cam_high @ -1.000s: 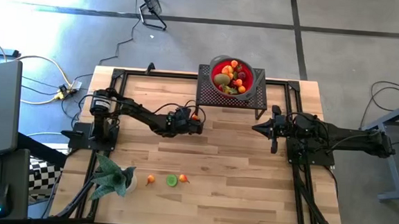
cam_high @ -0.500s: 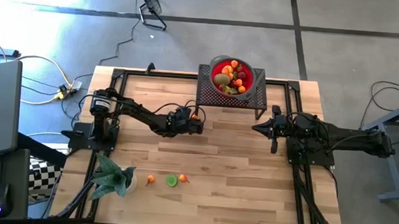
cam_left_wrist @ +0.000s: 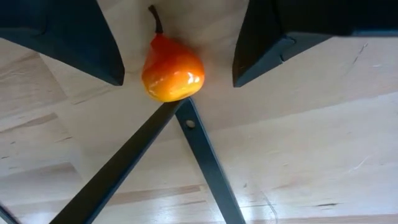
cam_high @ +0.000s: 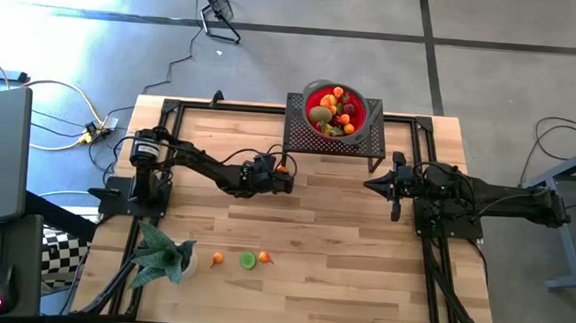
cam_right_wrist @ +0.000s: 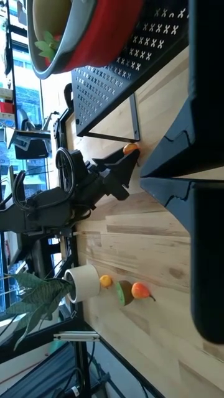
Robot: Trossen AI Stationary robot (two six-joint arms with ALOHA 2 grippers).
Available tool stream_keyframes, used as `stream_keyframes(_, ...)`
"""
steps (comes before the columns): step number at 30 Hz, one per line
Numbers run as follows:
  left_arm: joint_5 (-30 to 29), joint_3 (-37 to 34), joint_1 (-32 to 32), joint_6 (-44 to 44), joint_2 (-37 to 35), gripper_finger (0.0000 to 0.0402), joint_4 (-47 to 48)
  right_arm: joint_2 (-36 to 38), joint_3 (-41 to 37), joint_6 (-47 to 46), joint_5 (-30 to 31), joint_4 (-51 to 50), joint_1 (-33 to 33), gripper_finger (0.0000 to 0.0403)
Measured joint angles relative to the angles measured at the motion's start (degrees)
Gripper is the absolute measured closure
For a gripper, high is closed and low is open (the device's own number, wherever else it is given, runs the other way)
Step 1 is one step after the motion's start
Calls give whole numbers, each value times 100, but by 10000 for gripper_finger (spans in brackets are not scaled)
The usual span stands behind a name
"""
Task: Pick & Place Fruit
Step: Put the pear into the strainer on the shelf
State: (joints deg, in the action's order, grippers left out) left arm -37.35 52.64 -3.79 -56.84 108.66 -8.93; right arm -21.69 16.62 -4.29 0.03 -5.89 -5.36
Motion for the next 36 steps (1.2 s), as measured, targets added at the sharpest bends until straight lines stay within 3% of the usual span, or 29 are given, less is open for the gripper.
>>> stream_keyframes(8,55,0,0,-2,0,160,0,0,0,0,0,-74,0,398)
stream_keyframes(36,204,0,2,-2,0,241,8,-1,0,0,2,-90,0,398)
